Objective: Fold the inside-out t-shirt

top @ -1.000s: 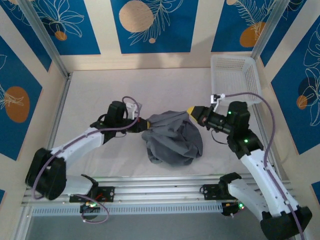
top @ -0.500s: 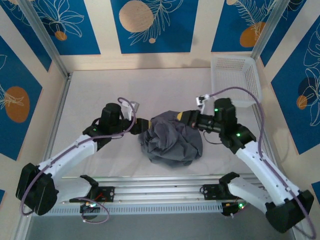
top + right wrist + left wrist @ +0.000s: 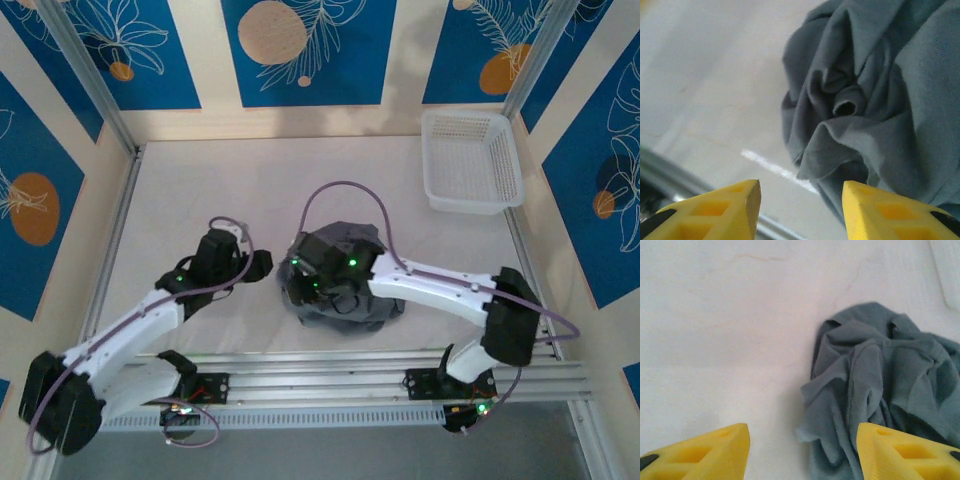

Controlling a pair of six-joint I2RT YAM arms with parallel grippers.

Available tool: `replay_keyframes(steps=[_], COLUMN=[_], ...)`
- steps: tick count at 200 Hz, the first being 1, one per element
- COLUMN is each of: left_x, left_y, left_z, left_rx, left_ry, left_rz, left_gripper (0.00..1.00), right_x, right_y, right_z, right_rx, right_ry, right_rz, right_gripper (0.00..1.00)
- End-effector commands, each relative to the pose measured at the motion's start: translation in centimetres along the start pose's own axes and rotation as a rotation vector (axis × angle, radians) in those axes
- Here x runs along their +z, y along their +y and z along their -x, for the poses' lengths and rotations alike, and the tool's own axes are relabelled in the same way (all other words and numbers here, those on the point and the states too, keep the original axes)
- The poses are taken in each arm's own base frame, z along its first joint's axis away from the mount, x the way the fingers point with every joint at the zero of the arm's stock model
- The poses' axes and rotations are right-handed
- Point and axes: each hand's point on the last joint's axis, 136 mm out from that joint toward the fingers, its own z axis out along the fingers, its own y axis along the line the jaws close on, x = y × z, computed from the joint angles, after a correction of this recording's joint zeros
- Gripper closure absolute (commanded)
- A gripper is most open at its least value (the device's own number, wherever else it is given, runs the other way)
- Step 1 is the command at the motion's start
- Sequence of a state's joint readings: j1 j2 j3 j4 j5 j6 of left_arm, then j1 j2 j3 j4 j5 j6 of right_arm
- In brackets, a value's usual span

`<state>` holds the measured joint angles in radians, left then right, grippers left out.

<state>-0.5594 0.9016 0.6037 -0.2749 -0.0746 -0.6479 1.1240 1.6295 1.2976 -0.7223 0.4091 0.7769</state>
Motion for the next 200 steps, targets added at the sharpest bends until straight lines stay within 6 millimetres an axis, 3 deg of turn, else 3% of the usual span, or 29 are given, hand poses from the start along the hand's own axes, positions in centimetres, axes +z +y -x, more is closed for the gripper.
replay_keyframes(steps=[1, 22, 35, 44, 64, 72, 98, 124, 144, 163, 183, 200], left_x=[-1.0, -1.2, -1.2, -1.2, -1.1, -1.1, -0.9, -0.4, 0.3, 1.0, 1.6, 0.5], left_y=[1.9, 1.9, 1.9, 1.9, 1.9, 2.0, 1.5, -1.2, -4.6, -7.3, -8.1, -10.3], left_z=[0.2, 0.0, 0.0, 0.0, -0.2, -0.3, -0.4, -0.7, -1.5, -2.4, -2.4, -1.8], left_rx=[-0.025, -0.015, -0.010, -0.007, -0.003, -0.001, 0.009, 0.059, 0.100, 0.113, 0.122, 0.183], left_ry=[-0.050, -0.046, -0.041, -0.038, -0.033, -0.032, -0.028, -0.004, 0.058, 0.135, 0.148, 0.122], left_rz=[0.084, 0.084, 0.086, 0.083, 0.082, 0.083, 0.056, -0.095, -0.279, -0.412, -0.440, -0.556], left_gripper=[0.40, 0.40, 0.40, 0.40, 0.40, 0.40, 0.39, 0.38, 0.37, 0.37, 0.36, 0.34], right_x=[1.5, 3.0, 3.4, 3.5, 3.3, 3.0, 1.5, 0.0, -2.4, -7.3, -11.9, -13.7], right_y=[-2.2, -1.3, -1.9, -2.5, -3.1, -3.2, -2.5, -1.6, -0.6, 0.9, -0.3, -1.7], right_z=[-0.3, -0.3, -0.2, 0.0, 0.1, 0.2, 0.8, 1.2, 2.2, 4.3, 6.5, 7.3], right_rx=[0.125, 0.136, 0.135, 0.136, 0.151, 0.151, 0.147, 0.161, 0.184, 0.164, 0.236, 0.286], right_ry=[0.001, 0.028, 0.021, 0.010, 0.009, -0.003, -0.026, -0.034, -0.041, -0.130, -0.236, -0.270], right_rz=[-0.184, -0.177, -0.221, -0.245, -0.240, -0.229, -0.152, -0.033, 0.130, 0.364, 0.508, 0.571], right_gripper=[0.49, 0.45, 0.48, 0.57, 0.89, 0.95, 1.00, 1.00, 1.00, 1.00, 1.00, 1.00])
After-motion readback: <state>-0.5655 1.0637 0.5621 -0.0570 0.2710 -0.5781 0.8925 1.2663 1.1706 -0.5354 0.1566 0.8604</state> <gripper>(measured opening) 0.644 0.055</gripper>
